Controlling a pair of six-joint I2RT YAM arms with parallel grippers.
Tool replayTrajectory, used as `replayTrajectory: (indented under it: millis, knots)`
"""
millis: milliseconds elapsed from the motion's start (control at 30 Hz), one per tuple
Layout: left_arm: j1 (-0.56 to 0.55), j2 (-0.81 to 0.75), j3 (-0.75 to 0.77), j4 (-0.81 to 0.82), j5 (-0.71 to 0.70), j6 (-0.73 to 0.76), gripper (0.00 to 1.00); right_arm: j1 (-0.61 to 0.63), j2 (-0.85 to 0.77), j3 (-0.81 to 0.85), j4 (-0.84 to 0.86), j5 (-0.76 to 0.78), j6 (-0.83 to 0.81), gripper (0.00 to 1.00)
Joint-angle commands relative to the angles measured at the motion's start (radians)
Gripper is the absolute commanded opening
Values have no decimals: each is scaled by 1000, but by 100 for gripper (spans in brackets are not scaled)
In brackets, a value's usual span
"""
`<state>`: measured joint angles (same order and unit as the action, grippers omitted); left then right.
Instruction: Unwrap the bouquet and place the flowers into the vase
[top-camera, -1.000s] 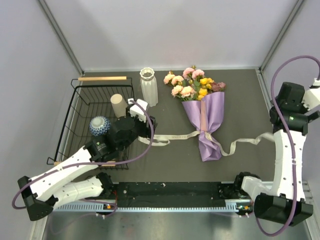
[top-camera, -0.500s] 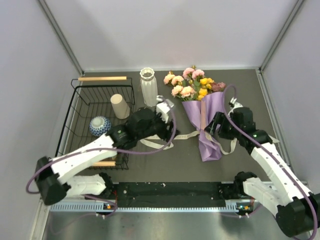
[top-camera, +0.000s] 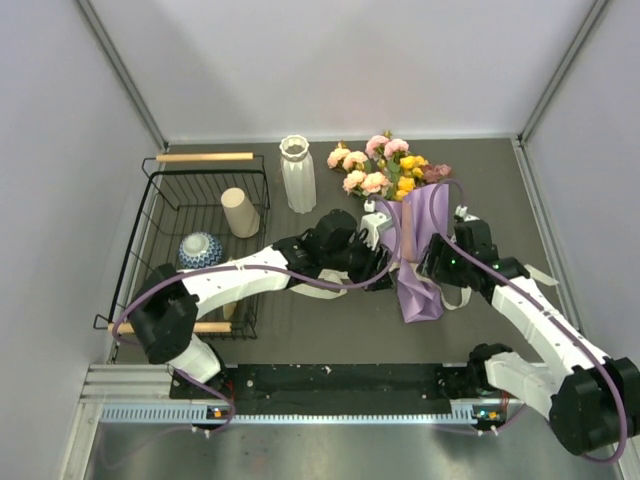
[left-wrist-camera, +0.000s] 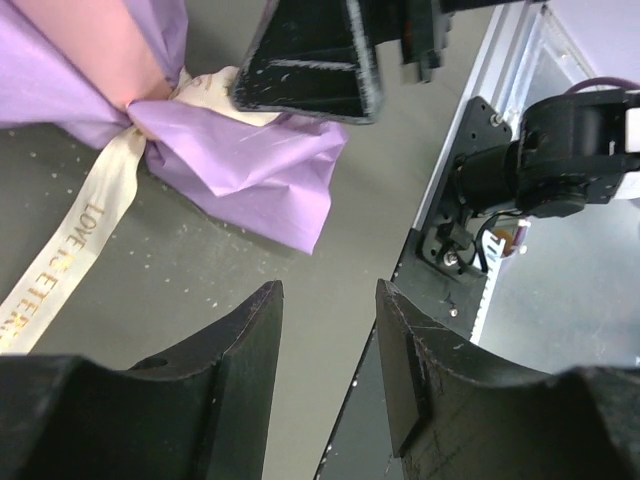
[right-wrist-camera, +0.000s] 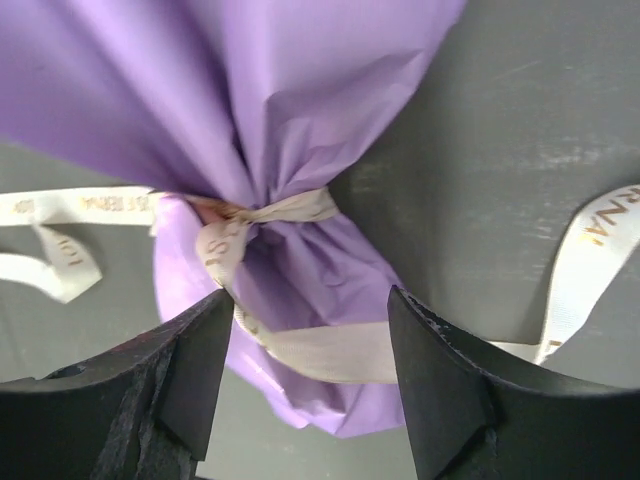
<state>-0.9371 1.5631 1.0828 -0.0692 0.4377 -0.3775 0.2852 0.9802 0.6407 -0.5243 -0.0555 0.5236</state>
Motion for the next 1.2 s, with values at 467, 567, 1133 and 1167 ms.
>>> replayTrajectory:
  millis: [467, 567, 1133, 1167]
  knots:
    - [-9, 21, 104, 48, 35, -28, 40, 14, 184, 169, -40, 559, 72, 54]
    - [-8, 3, 80, 60, -13, -17, 39, 64, 77, 168, -36, 481, 4, 61]
    - [9, 58, 74, 158, -5, -106, 29, 109, 81, -36, 201, -27, 62, 5]
    - [9, 81, 75, 184, 12, -121, 26, 111, 80, -50, 213, -33, 68, 5]
